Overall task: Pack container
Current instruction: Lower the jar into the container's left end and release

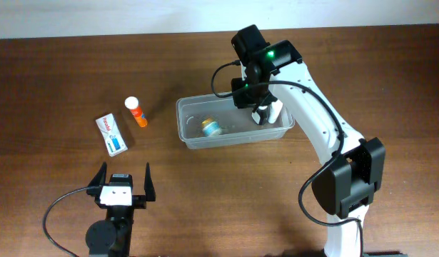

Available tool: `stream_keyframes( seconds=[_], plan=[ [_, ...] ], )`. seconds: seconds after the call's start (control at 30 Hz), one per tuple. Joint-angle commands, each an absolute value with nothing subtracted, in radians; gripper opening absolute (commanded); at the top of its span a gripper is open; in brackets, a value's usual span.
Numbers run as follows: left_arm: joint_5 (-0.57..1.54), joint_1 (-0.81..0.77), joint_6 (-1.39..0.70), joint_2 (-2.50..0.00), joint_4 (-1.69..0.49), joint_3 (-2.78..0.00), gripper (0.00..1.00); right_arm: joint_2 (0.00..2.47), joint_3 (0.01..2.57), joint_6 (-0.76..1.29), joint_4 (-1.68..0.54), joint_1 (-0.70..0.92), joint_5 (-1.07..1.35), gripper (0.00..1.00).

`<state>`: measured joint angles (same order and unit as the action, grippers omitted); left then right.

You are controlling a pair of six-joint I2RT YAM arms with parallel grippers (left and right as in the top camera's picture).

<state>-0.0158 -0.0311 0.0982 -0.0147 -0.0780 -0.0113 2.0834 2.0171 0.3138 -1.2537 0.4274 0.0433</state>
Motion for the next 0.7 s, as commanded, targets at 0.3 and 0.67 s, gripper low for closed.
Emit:
stream_keyframes(
  seconds=[0.3, 0.67],
  plan=[
    [-0.022, -0.026, 0.114, -0.007, -0.083, -0.009, 0.99, 2.09, 2.012, 0.319, -1.239, 0.439, 0.102, 0.37],
    [-0.022, -0.026, 0.114, -0.007, -0.083, -0.009, 0.99, 2.078, 2.08, 0.319, -1.247, 0.418, 0.109, 0.41]
  ],
)
